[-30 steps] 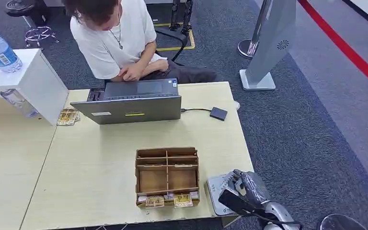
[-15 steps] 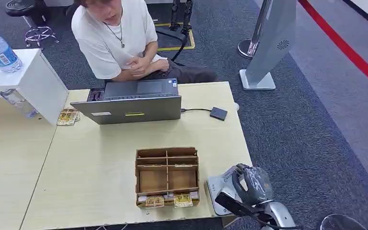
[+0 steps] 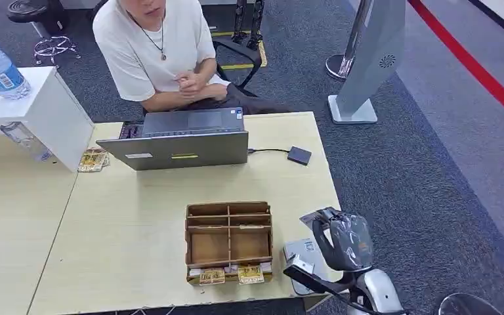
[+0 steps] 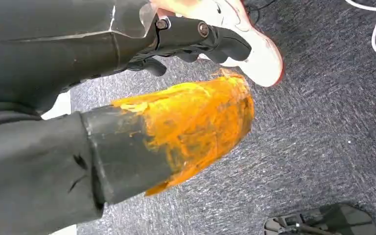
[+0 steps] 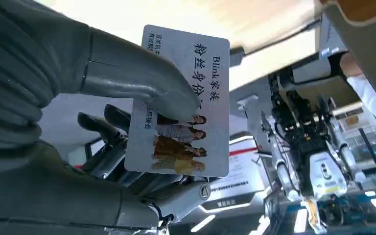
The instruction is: Pass the card to the sensor for recognition and then transmit it.
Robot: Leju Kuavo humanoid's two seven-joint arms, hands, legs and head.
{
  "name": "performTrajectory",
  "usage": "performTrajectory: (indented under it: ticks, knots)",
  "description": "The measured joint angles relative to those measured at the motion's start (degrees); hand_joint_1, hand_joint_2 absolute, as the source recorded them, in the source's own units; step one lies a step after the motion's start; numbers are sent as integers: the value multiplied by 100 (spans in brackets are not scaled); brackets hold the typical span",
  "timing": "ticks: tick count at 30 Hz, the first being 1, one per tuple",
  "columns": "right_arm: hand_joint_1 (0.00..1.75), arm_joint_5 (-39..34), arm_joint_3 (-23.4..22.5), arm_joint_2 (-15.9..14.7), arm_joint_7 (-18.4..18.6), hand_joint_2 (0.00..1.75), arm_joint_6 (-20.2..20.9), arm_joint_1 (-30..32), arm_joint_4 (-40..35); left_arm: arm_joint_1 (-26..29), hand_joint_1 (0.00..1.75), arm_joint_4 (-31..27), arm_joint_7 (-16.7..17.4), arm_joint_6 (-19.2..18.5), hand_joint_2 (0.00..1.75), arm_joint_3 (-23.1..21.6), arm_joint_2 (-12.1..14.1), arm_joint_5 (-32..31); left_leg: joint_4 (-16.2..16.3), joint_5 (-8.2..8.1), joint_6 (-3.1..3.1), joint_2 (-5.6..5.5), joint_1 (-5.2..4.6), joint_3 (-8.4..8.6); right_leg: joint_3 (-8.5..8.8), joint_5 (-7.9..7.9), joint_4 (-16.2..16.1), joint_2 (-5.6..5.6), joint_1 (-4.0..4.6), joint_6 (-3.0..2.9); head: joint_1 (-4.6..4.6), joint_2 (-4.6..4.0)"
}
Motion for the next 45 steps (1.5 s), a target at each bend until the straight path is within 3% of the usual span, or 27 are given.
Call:
performTrajectory:
  ticks: [16, 30, 37, 43, 44, 45]
  knots:
    - [175, 609, -127, 387, -28, 175, 0, -525, -197, -8, 0, 0, 0, -48, 0, 0, -24, -192, 0, 1, 0, 0, 0, 0, 1, 1, 1, 0, 0, -2, 0, 0]
    - [175, 1090, 453, 444, 453, 175, 2, -1533, 194, -20, 0, 0, -68, -87, 0, 0, -44, -308, 0, 4, 1, -1, 0, 0, 0, 3, 3, 0, 0, -2, -2, 0]
    - [175, 1150, 588, 468, 512, 175, 0, -1721, 341, -21, 0, 0, -68, -96, 0, 0, -59, -321, 0, 4, 1, -1, 0, -2, 0, 2, 3, 0, 0, -2, 0, 0]
    - [175, 1283, 813, 483, 816, 175, 2, -2091, 788, -25, 0, 0, -63, -118, 0, 0, -59, -393, 0, 6, -1, 1, 0, 0, 0, 3, 3, 1, 0, -3, 0, 0]
    - [0, 1285, 857, 487, 861, 175, 0, -2161, 883, -25, 0, 0, -72, -116, 0, 0, -59, -393, 0, 7, -3, -1, 0, 0, 1, 3, 3, 0, 0, -3, 0, 0]
    - [0, 1294, 894, 498, 910, 175, 2, -2229, 971, -25, 0, 0, -81, -116, 0, 0, -59, -393, 0, 8, -4, -1, 0, 0, 1, 4, 3, 0, 0, -3, 0, 0]
